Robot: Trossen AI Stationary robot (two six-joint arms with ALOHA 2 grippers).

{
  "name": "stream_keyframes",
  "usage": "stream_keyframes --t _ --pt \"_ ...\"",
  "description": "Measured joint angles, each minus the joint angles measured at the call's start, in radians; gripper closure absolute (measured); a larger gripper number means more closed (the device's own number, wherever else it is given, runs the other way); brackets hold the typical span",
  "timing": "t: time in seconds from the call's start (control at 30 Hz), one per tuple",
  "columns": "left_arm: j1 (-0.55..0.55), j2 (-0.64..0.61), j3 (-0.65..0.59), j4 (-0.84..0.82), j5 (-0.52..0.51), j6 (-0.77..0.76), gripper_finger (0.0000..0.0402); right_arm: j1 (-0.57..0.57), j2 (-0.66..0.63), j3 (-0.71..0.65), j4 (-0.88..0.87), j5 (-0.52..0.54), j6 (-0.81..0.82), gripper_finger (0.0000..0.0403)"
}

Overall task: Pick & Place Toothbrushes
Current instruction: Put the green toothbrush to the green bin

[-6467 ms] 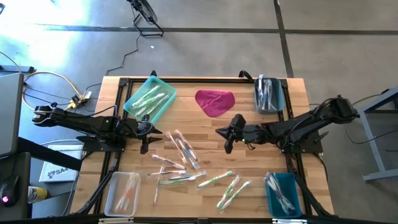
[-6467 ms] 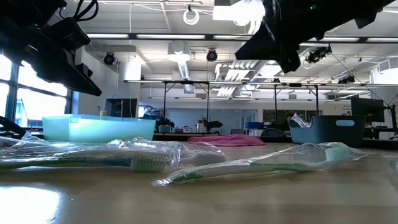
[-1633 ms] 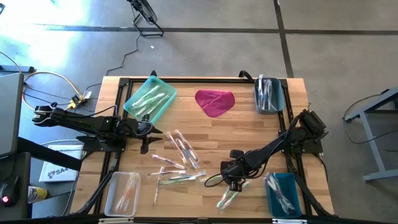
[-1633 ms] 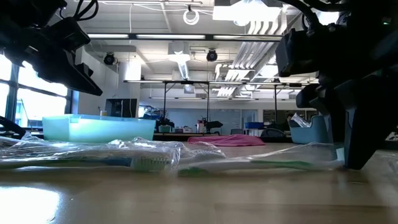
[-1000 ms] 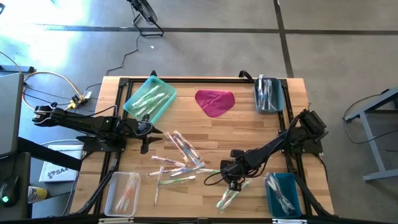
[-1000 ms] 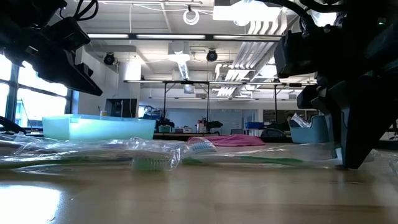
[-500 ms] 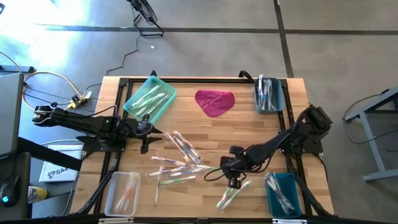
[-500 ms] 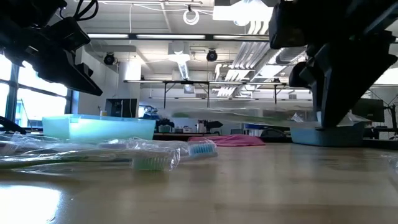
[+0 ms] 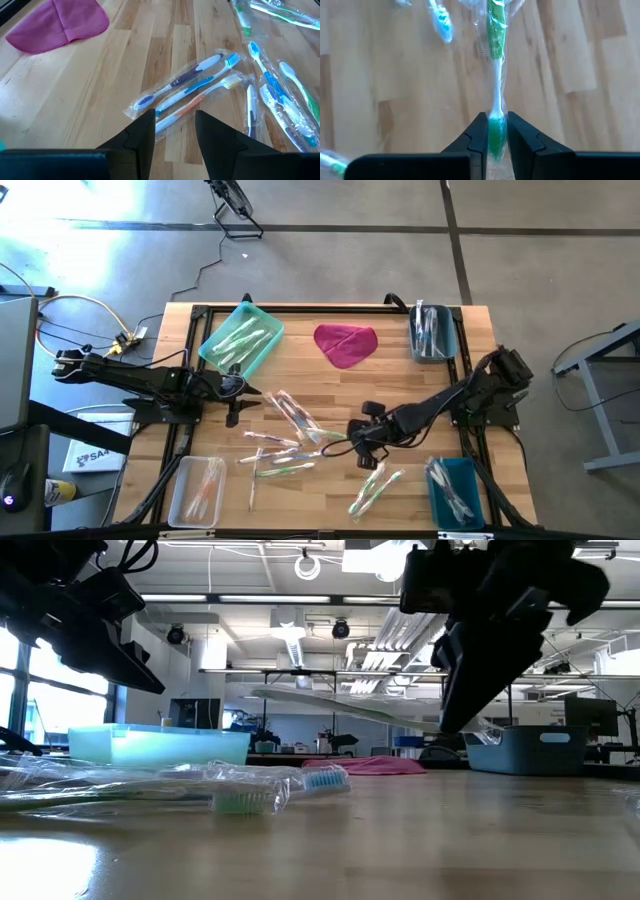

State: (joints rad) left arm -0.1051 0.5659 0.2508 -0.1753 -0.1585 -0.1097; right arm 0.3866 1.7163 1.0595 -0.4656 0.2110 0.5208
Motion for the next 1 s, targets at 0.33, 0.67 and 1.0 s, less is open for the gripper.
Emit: stream_keyframes --t 0.33,0.67,1.0 --pt "0.0 0.0 0.0 0.0 0.0 -0.001 0.0265 -0.136 -0.021 0.002 0.045 -0.003 -0.193 0.0361" --pt "0.0 0.002 -0.001 0.049 -0.16 -0.003 0.0265 -0.338 -0.066 0.002 0.146 -0.007 -0.42 0.0361" --pt "0.001 0.001 -0.001 0.3 -0.364 0.153 0.0265 -0.501 -0.066 0.002 0.34 -0.2 -0.622 0.0361"
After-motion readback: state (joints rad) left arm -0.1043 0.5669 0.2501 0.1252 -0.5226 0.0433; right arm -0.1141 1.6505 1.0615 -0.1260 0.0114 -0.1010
